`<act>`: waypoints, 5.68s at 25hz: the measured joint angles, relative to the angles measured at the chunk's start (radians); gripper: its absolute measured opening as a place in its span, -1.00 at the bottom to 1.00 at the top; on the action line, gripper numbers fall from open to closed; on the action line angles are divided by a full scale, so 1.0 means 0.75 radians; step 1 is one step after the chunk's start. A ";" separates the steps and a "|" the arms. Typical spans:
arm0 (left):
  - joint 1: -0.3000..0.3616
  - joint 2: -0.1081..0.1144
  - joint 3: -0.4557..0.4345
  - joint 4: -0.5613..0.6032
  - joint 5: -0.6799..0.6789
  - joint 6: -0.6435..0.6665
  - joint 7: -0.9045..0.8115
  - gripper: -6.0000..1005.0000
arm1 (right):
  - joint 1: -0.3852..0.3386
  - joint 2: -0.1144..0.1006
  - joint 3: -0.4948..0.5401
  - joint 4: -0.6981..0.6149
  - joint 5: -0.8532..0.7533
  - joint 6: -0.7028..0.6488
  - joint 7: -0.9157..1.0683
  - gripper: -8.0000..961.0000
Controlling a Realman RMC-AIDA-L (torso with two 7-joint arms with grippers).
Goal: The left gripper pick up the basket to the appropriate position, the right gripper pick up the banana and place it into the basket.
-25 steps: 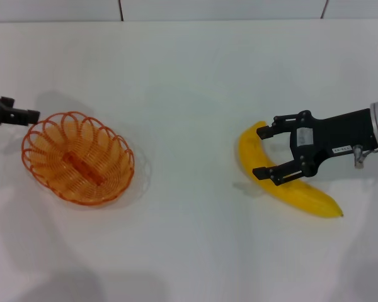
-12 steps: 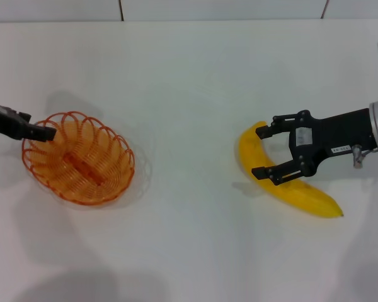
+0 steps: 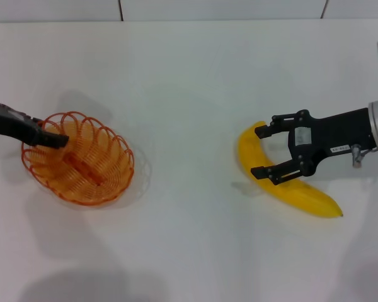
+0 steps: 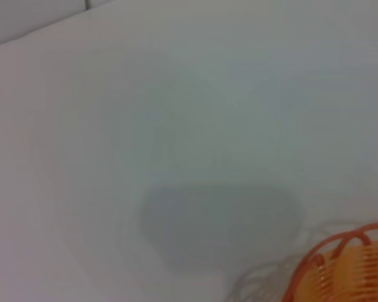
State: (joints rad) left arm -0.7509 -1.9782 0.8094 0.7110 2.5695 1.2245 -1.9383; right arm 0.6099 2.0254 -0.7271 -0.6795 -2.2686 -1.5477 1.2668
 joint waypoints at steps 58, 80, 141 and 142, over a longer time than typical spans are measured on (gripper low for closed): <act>0.117 -0.065 -0.122 -0.043 -0.549 -0.009 -0.060 -0.84 | 0.016 0.007 -0.043 0.002 0.011 0.001 -0.003 0.86; 0.042 -0.079 -0.104 -0.357 -0.622 -0.361 -0.001 -0.84 | 0.032 0.011 -0.071 0.002 0.013 -0.014 0.011 0.86; 0.303 -0.078 -0.104 -0.080 -0.853 0.046 0.677 0.13 | 0.021 0.013 -0.076 0.002 0.068 -0.006 0.061 0.86; 0.324 -0.079 -0.104 -0.077 -0.867 0.058 0.725 0.13 | 0.019 0.013 -0.075 0.001 0.079 -0.001 0.064 0.86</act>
State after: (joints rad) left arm -0.5080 -2.0371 0.7313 0.6532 1.9193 1.2681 -1.3946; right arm 0.6243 2.0355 -0.7835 -0.6788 -2.2096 -1.5485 1.3149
